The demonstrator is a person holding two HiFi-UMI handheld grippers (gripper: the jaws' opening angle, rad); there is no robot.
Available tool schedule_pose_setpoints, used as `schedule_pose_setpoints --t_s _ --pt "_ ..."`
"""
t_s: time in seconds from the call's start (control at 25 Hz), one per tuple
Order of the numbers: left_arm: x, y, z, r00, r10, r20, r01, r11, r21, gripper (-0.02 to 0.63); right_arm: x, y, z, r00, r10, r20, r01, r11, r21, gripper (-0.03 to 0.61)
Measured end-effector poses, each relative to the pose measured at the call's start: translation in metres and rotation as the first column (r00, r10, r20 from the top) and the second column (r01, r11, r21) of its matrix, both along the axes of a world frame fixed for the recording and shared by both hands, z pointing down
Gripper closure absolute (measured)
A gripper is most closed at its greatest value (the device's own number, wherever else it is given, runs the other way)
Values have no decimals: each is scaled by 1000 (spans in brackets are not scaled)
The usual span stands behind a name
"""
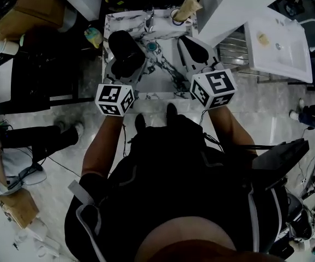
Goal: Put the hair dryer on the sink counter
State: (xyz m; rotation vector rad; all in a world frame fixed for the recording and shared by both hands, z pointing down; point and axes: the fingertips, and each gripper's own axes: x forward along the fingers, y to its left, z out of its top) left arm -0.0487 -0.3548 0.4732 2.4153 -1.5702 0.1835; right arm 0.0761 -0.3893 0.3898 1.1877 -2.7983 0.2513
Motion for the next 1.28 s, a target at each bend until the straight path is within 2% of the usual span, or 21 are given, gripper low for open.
schedule_pose_setpoints --t_s 0.32,0.64,0.76,0.96,1.28 --pt "20 -25 58 999 31 38 -27 995 -95 331 14 -20 31 999 -30 -19 29 998 -56 554" --pt "35 -49 116 985 100 144 -70 978 -197 333 30 -37 54 998 -49 -39 45 994 -103 554" --pt "28 -55 130 978 115 175 -77 975 -210 334 34 -41 61 999 -49 -18 47 991 -125 554" --pt "22 -57 134 979 116 169 -81 977 -199 335 44 -47 72 999 -49 -22 45 988 -145 554" --pt "23 -55 160 976 116 186 -66 965 -254 336 44 -56 78 998 -62 -15 59 987 -148 554"
